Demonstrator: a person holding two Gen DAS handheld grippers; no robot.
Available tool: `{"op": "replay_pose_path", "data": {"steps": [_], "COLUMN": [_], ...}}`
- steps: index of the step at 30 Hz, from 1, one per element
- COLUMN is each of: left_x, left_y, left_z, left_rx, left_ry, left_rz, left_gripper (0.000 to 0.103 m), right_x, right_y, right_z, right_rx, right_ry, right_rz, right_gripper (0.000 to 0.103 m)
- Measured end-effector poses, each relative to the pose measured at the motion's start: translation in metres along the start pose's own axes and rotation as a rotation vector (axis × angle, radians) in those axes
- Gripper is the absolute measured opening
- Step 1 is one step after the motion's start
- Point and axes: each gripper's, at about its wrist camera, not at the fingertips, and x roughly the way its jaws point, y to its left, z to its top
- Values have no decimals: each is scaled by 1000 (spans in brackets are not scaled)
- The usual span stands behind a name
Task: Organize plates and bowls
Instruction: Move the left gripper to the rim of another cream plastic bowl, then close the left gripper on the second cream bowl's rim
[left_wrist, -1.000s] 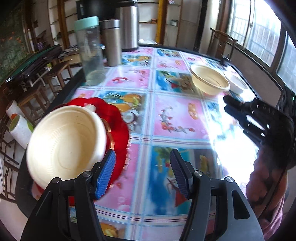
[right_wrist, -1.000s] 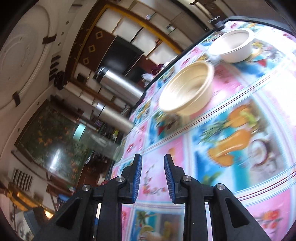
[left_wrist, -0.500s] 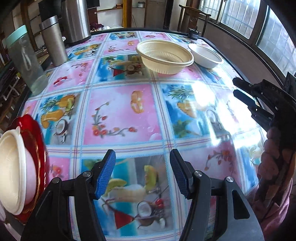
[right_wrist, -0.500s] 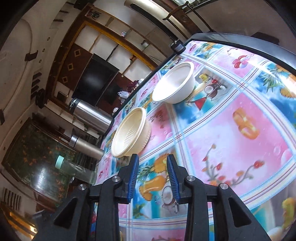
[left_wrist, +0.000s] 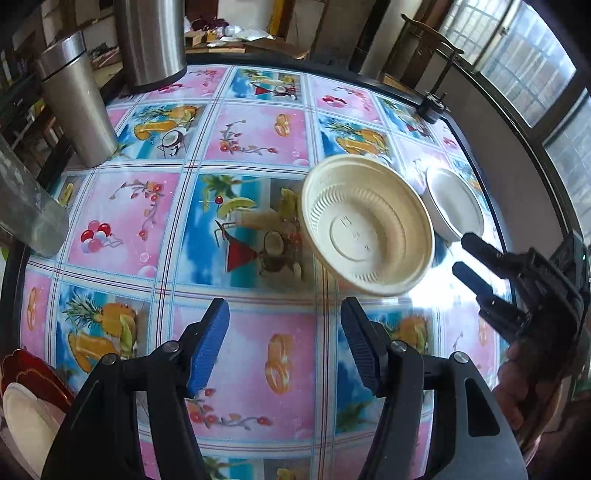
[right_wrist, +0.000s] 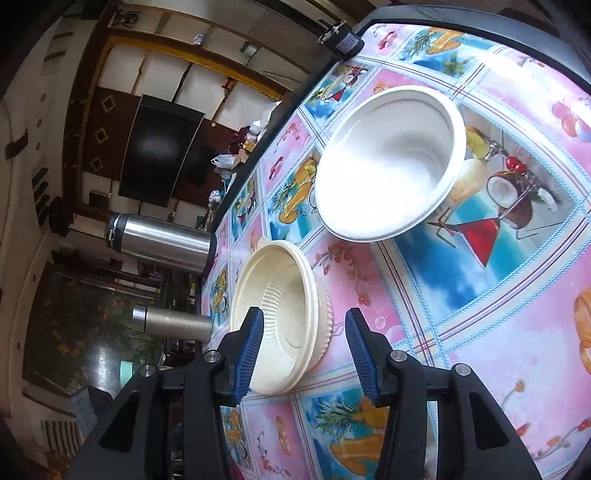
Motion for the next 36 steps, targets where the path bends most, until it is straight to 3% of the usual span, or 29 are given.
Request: {"op": "replay_pose_path", "data": {"steps": [4,7,11,22,32,36], "left_x": [14,22,36,45,33,43], "left_y": [14,14,17,-1,4,11], "left_z": [17,21,24,33,28,25], "left_rx": [-100,-130,-184,-207,-235,-257], "left_ry": [23,12,-2,-1,-127,-143], "left_rz": [-32,-63,-94,-207,-240,-270], "left_gripper": [62,62,62,62,62,61], "right_x": [13,23,22,33,34,31], "right_y": [-8,-10,-12,0,-2,2], "right_z": [-5,-1,3,0,2,1], "right_rx": [1,-17,-14,-41,-39,-60], "right_ry": [-47,-1,-5,3,-8,-38], "right_rz": [7,37,68,73,58,27], "right_gripper": [49,49,49,49,49,45]}}
